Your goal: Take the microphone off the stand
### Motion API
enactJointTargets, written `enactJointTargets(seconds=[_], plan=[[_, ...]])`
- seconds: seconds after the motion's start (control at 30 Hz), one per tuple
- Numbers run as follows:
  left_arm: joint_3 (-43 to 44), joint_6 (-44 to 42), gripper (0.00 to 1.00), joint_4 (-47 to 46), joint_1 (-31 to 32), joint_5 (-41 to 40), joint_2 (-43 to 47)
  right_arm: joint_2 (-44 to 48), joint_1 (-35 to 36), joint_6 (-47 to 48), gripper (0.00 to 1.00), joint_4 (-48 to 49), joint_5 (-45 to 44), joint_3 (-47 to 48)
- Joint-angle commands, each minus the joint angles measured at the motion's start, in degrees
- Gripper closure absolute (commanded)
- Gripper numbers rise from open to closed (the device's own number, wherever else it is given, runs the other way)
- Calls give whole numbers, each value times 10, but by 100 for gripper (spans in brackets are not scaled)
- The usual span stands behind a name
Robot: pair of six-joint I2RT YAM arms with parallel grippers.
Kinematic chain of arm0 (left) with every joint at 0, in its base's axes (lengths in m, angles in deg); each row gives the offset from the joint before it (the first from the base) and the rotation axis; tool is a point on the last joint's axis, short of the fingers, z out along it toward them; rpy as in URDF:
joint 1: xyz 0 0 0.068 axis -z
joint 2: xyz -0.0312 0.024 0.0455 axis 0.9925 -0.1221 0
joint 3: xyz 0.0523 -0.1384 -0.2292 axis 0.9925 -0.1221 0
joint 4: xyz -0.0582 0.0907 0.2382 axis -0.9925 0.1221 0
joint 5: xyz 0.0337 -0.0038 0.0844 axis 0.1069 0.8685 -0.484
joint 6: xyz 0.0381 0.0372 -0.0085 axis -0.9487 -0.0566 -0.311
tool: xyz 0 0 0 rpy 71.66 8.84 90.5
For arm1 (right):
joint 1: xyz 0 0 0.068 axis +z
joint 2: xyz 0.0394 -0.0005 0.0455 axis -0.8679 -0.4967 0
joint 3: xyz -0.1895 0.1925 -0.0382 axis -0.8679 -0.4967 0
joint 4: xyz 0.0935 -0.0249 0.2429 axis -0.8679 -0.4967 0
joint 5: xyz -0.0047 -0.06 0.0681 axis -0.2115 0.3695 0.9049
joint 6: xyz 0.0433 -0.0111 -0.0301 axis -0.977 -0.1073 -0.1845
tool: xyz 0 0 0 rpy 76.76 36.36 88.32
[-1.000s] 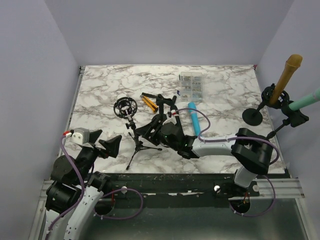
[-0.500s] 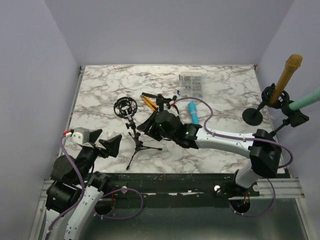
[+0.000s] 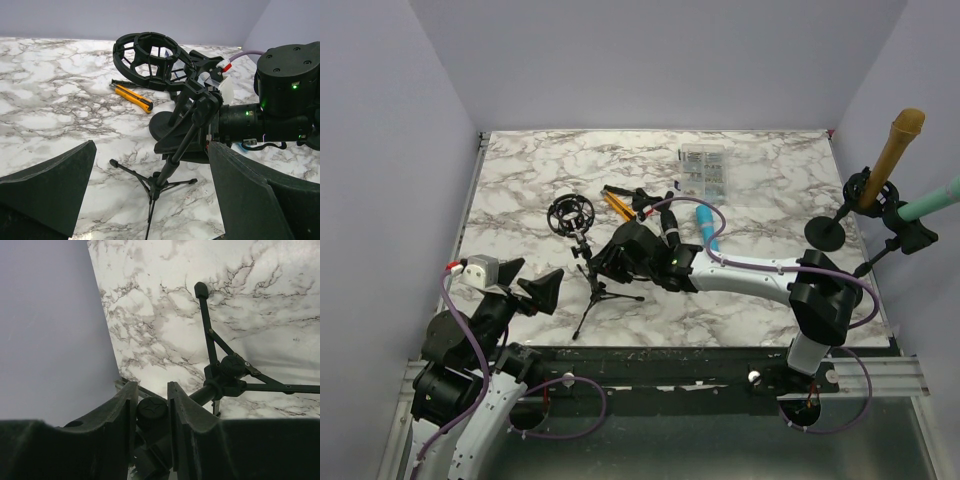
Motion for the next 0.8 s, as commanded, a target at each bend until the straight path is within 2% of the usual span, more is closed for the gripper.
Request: enactJointTargets(seconds=[0.0, 0.1, 0.17, 0.23, 0.33, 0.5, 0.6, 0.67, 0.77], plan=[[-7, -3, 2, -11, 0, -4, -5, -10, 7, -4, 64, -22, 5, 10], [-7, -3, 2, -13, 0, -3, -6, -3, 7, -3, 66, -21, 0, 9], [-6, -3, 1, -13, 0, -3, -6, 6, 7, -14, 86, -8, -11, -9], [-7, -3, 1, -12, 0, -3, -7, 15, 6, -20, 98, 24, -15, -39], [-6, -3, 2, -12, 0, -3, -7, 17, 5, 6, 99, 139, -17, -96], [-8, -3, 1, -13, 0, -3, -8, -28, -6, 61, 99, 469, 0, -241], [-7, -2, 2, -12, 0, -4, -7, -84, -28, 47, 99, 633, 47, -292], [-7, -2, 2, -11, 0, -5, -4, -110, -36, 50, 99, 693, 71, -297], [-8, -2, 2, -11, 0, -6, -2, -107, -36, 60, 99, 660, 79, -280]])
